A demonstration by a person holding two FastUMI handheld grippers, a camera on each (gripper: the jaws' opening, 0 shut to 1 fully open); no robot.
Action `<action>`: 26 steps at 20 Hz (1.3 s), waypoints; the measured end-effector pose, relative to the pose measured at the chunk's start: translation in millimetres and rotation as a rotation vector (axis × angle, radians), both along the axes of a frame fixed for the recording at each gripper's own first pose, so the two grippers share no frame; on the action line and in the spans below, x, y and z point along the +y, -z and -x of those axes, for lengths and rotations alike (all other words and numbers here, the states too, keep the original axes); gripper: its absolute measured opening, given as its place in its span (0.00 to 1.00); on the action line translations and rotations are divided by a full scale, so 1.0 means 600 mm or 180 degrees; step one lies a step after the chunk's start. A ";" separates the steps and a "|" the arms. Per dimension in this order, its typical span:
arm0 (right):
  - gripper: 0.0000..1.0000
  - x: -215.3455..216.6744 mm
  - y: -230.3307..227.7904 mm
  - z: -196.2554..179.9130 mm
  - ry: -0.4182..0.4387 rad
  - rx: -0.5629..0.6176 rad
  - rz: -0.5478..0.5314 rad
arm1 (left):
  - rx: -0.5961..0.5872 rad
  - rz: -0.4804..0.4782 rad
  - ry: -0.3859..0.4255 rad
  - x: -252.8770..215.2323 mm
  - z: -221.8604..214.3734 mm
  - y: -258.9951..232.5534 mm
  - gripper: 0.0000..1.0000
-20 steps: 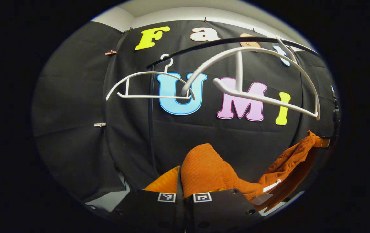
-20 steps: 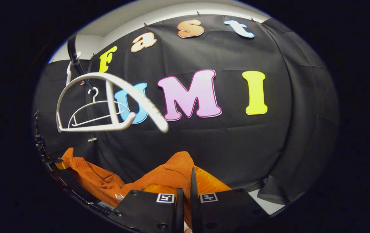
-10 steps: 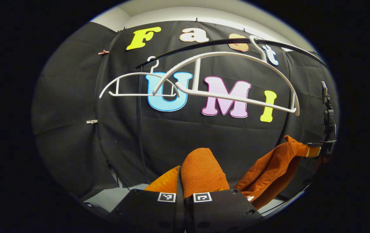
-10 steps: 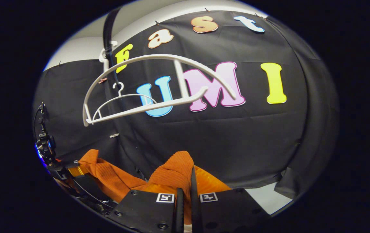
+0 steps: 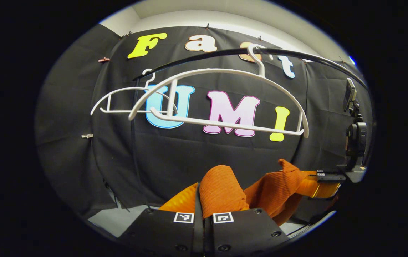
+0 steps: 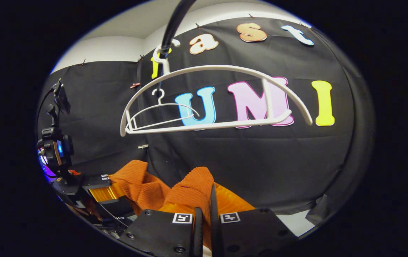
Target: Grasp the clothes on the hanger with both hands and then place them into the laundry hamper below.
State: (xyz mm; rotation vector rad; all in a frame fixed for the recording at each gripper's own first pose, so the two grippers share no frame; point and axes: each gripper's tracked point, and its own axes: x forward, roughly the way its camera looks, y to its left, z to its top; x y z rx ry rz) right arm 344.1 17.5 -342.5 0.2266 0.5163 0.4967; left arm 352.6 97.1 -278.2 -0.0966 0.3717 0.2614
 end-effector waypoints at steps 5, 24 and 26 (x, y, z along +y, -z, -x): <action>0.14 0.013 0.051 0.009 -0.0183 0.0051 0.0304 | 0.0309 0.0049 0.0175 -0.024 -0.010 0.061 0.06; 0.98 -0.043 0.234 0.112 -0.0794 0.0684 0.1503 | 0.1421 0.0191 -0.0023 0.014 0.064 0.222 0.95; 0.98 -0.035 0.217 0.115 -0.0765 0.0732 0.1321 | 0.1410 0.0162 -0.0021 0.020 0.057 0.221 0.95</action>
